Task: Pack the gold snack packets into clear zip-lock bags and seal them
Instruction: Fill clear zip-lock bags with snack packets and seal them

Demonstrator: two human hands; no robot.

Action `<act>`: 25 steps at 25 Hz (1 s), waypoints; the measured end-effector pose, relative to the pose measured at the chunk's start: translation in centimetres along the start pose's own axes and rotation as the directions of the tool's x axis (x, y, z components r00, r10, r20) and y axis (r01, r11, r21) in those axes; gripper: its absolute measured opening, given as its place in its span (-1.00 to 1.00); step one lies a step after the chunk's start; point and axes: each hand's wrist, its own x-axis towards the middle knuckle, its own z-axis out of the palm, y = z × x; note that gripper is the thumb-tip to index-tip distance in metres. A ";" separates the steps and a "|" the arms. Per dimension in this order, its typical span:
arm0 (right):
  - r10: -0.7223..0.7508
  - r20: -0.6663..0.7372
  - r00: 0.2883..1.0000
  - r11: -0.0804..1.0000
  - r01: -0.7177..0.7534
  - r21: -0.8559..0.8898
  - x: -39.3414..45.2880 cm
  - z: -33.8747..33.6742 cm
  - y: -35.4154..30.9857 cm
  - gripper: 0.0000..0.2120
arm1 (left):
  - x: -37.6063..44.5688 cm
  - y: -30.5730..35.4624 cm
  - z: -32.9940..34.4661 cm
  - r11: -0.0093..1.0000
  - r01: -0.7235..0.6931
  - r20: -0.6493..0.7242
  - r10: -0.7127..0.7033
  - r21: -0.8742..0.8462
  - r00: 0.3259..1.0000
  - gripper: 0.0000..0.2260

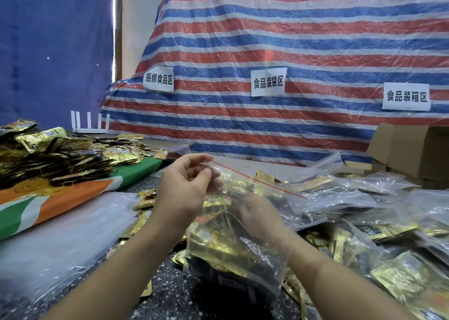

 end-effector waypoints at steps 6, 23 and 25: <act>0.188 0.310 0.932 0.612 -0.358 0.705 1.6 -4.6 2.3 -0.70 | -0.2 0.2 0.2 1.000 0.006 0.003 -0.006 0.009 1.000 -0.80; 0.322 0.253 0.912 0.461 -0.384 0.800 -0.2 -1.5 5.3 -0.61 | -0.2 0.2 0.7 0.998 0.052 0.047 -0.050 -0.047 0.998 -0.81; 0.330 0.298 0.896 0.334 -0.406 0.851 -0.9 -0.8 4.1 -0.56 | -0.2 0.2 0.6 0.996 0.063 0.059 -0.060 -0.060 0.996 -0.80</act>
